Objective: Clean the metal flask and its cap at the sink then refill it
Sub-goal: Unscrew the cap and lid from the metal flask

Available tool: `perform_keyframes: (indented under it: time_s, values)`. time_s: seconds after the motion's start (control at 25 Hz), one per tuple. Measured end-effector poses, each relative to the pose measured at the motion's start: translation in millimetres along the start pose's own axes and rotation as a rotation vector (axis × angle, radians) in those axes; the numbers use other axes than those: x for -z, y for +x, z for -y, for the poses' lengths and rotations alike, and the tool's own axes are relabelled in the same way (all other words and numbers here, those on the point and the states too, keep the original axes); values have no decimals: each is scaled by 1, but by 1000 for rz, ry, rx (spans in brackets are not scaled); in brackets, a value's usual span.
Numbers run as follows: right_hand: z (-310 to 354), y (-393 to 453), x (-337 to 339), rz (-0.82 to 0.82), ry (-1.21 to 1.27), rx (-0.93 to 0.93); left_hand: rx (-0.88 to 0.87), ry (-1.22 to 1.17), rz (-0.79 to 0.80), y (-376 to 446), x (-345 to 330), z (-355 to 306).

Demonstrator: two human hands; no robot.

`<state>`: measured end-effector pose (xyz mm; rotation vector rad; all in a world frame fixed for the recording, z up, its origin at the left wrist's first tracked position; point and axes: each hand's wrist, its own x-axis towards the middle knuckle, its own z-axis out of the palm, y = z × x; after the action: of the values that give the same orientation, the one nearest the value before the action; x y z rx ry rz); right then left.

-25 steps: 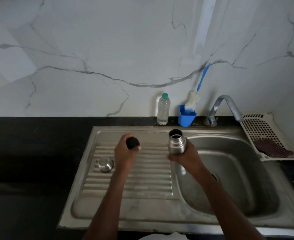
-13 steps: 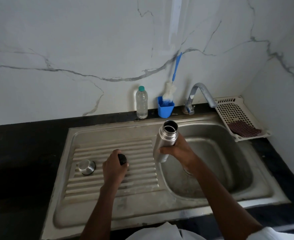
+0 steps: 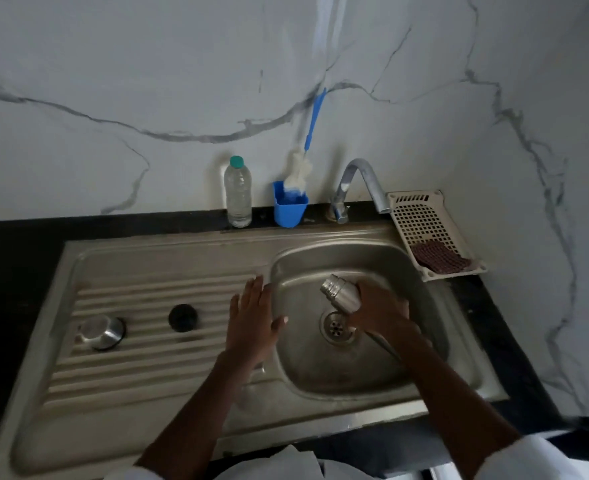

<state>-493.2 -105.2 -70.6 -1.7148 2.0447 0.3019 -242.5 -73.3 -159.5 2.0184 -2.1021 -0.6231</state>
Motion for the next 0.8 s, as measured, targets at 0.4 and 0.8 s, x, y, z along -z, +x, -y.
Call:
perform_keyframes:
  time_s: [0.4, 0.8]
  values:
    - [-31, 40, 25, 462, -89, -33, 57, 80, 80, 10, -35, 10]
    - [-93, 78, -45, 898, 1360, -20, 84, 109, 110, 14, -35, 13]
